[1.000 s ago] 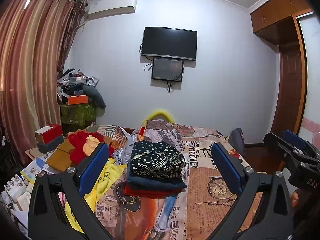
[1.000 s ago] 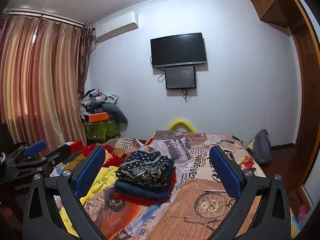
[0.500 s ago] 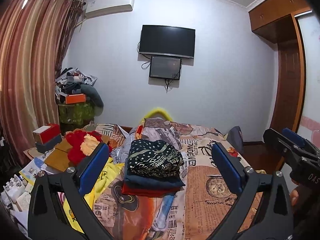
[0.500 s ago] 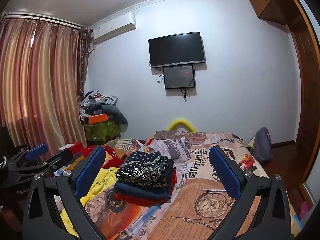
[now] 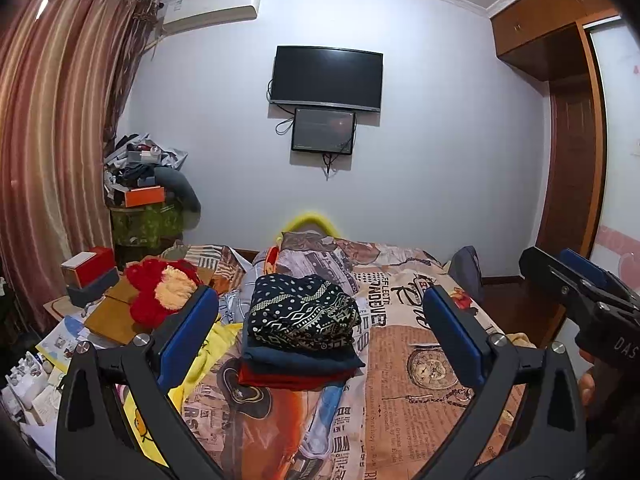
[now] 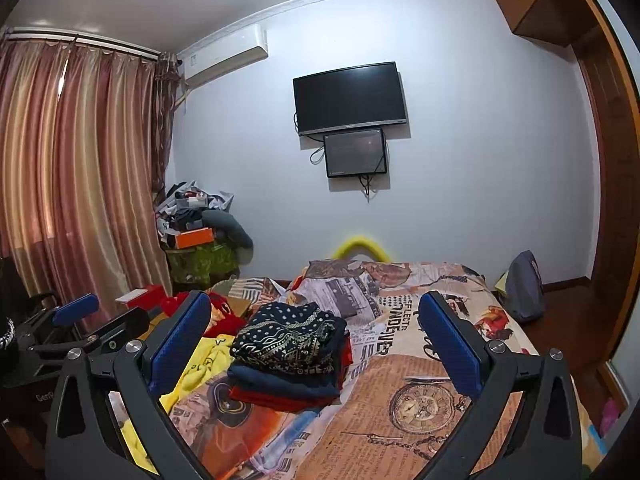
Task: Fold large clothes
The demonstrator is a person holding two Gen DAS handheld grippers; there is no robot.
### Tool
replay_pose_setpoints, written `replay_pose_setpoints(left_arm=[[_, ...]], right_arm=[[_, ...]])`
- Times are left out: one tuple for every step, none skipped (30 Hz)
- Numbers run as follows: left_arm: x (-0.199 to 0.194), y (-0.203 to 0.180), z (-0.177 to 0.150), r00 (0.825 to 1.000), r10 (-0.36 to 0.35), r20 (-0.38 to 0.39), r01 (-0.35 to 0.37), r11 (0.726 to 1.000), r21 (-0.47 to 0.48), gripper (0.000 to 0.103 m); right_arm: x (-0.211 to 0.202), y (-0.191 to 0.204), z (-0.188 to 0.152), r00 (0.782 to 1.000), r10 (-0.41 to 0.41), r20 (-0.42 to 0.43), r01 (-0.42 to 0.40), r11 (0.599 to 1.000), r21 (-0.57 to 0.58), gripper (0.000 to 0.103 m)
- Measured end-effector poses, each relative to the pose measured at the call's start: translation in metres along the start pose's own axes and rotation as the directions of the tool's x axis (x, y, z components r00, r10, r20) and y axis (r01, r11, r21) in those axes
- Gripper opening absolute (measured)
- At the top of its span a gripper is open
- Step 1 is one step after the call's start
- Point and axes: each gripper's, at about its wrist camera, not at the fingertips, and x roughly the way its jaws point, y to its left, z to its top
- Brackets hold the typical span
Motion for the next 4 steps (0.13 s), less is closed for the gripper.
replay_pose_setpoints(left_arm=[[-0.0008, 0.0000, -0.0002, 1.000, -0.001, 0.000, 0.001, 1.000, -0.001, 0.103], [-0.0005, -0.0001, 0.0000, 1.000, -0.003, 0.000, 0.003, 1.000, -0.004, 0.103], [-0.0001, -0.0001, 0.0002, 1.000, -0.008, -0.002, 0.008, 1.000, -0.005, 0.103], [0.0001, -0.0001, -0.0002, 1.000, -0.010, -0.003, 0.010, 1.000, -0.005, 0.103]], right_arm=[[0.0000, -0.0002, -0.0001, 1.000, -0.001, -0.001, 0.001, 1.000, 0.000, 0.103], [0.0000, -0.0003, 0.0003, 1.000, -0.002, -0.002, 0.002, 1.000, 0.000, 0.103], [0.0002, -0.0012, -0.0001, 1.000, -0.003, -0.003, 0.003, 1.000, 0.000, 0.103], [0.0000, -0.0014, -0.0001, 1.000, -0.003, -0.003, 0.003, 1.000, 0.001, 0.103]])
